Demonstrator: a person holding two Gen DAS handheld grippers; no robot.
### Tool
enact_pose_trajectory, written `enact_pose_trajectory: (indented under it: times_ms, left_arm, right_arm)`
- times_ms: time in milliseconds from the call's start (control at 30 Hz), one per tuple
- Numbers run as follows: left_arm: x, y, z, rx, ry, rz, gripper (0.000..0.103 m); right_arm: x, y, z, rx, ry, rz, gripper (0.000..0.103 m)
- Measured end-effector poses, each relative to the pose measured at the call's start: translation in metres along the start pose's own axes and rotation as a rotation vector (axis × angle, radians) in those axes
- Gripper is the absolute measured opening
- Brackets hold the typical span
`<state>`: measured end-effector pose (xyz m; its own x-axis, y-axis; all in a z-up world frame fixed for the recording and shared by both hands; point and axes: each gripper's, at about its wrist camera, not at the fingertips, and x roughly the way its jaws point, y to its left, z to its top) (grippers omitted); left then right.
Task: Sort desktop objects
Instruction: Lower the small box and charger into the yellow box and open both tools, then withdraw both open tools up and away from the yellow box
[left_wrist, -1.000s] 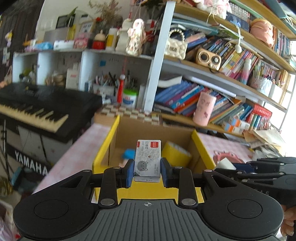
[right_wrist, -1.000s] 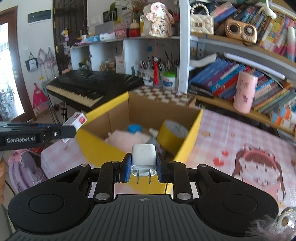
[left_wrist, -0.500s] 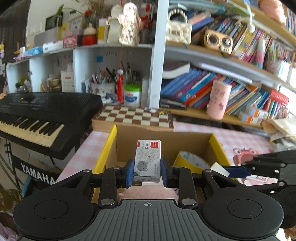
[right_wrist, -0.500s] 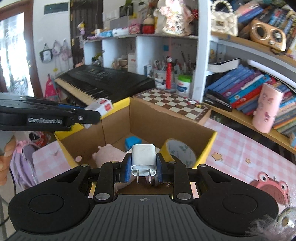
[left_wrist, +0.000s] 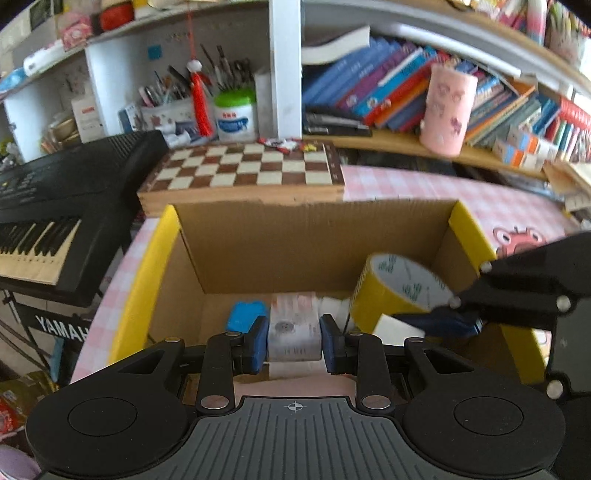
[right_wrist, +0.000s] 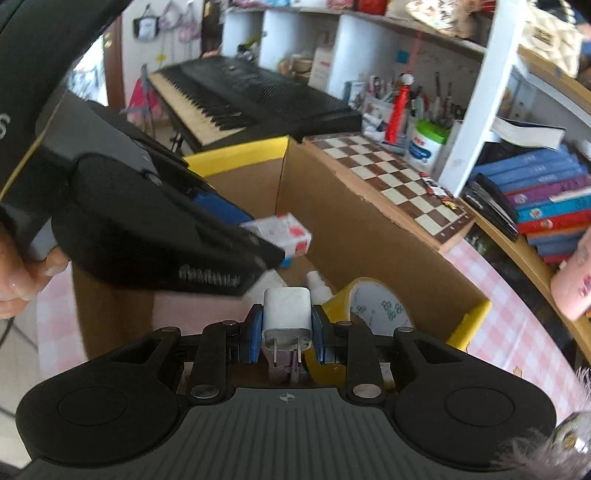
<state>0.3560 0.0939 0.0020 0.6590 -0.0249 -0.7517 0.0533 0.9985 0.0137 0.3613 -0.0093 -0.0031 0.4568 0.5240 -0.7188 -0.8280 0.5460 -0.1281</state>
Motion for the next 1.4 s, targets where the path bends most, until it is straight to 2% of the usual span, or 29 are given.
enact_pose_trajectory:
  times_ms: [333,500,533,567,633,833,933,1067,1133,1400]
  left_arm:
    - [0.007,-0.002,0.001,0.009,0.022,-0.005,0.029]
    - [0.004,-0.008,-0.001,0.032,-0.008,0.034,0.032]
    - [0.003,-0.009,-0.002,0.039,-0.014,0.039,0.038]
    - [0.001,-0.01,-0.003,0.042,-0.023,0.04,0.045]
    - [-0.008,-0.011,-0.004,0.04,-0.06,0.038,0.053]
    - [-0.044,-0.013,-0.007,0.02,-0.187,0.047,0.073]
    - [-0.058,-0.013,-0.009,-0.001,-0.233,0.035,0.076]
    - [-0.078,-0.016,-0.014,-0.002,-0.296,0.046,0.086]
    - [-0.089,-0.017,-0.018,-0.007,-0.322,0.041,0.089]
    - [-0.127,-0.019,-0.042,0.007,-0.403,0.047,0.099]
  right_arm:
    - [0.018,-0.005,0.0,-0.055,0.059,0.058,0.025]
    - [0.018,-0.006,0.001,-0.054,0.066,0.062,0.025]
    - [0.017,-0.007,0.002,-0.047,0.059,0.058,0.03]
    - [0.016,-0.007,0.002,-0.039,0.053,0.065,0.033]
    - [0.013,-0.007,0.002,-0.032,0.039,0.063,0.038]
    - [-0.008,-0.008,0.002,0.018,-0.01,0.042,0.043]
    - [-0.027,-0.009,0.0,0.059,-0.054,0.006,0.048]
    - [-0.056,-0.01,-0.006,0.126,-0.115,-0.049,0.054]
    - [-0.067,-0.009,-0.01,0.16,-0.136,-0.087,0.064]
    - [-0.098,0.004,-0.023,0.272,-0.207,-0.211,0.073]
